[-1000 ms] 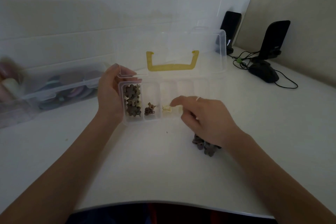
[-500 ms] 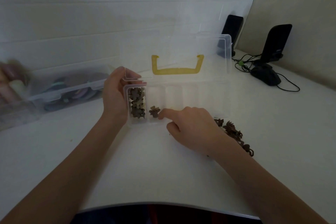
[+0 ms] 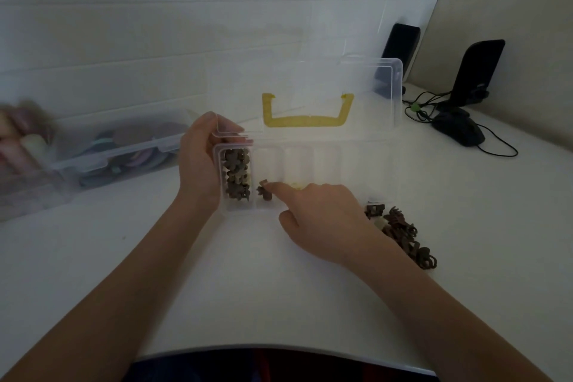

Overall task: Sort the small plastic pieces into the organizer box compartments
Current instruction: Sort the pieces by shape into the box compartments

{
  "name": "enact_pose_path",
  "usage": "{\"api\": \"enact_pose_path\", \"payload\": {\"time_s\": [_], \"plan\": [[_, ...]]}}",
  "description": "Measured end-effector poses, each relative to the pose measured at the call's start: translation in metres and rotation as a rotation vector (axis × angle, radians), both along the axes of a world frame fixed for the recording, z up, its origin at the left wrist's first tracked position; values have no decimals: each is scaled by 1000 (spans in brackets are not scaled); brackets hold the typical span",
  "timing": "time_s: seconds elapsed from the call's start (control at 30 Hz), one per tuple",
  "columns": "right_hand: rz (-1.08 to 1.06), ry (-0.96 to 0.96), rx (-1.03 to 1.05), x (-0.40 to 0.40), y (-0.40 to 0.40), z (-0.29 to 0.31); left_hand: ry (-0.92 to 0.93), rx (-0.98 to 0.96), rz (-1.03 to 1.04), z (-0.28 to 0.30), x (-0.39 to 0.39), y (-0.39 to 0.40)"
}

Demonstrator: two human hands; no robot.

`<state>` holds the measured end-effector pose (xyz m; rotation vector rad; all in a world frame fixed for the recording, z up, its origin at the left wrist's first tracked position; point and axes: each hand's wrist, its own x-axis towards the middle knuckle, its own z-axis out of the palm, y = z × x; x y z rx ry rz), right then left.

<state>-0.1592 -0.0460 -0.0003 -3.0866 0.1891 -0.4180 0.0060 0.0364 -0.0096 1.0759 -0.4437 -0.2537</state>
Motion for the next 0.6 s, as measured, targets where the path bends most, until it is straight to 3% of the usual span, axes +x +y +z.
{"api": "enact_pose_path", "payload": {"time_s": [0.2,0.3,0.37,0.47,0.6], "plan": [[189,-232,401,-8,-7,4,-22,-4,15,2,-1,0],[238,-295,499,1,-2,1,-46,0,14,0,-1,1],[205,-306,443,11,0,-3,-49,16,19,-1,-1,1],[164,-375,150,23,-5,-12,-35,51,23,0,0,2],[187,-442,193,17,-15,-7,-42,87,49,1,-1,3]]}}
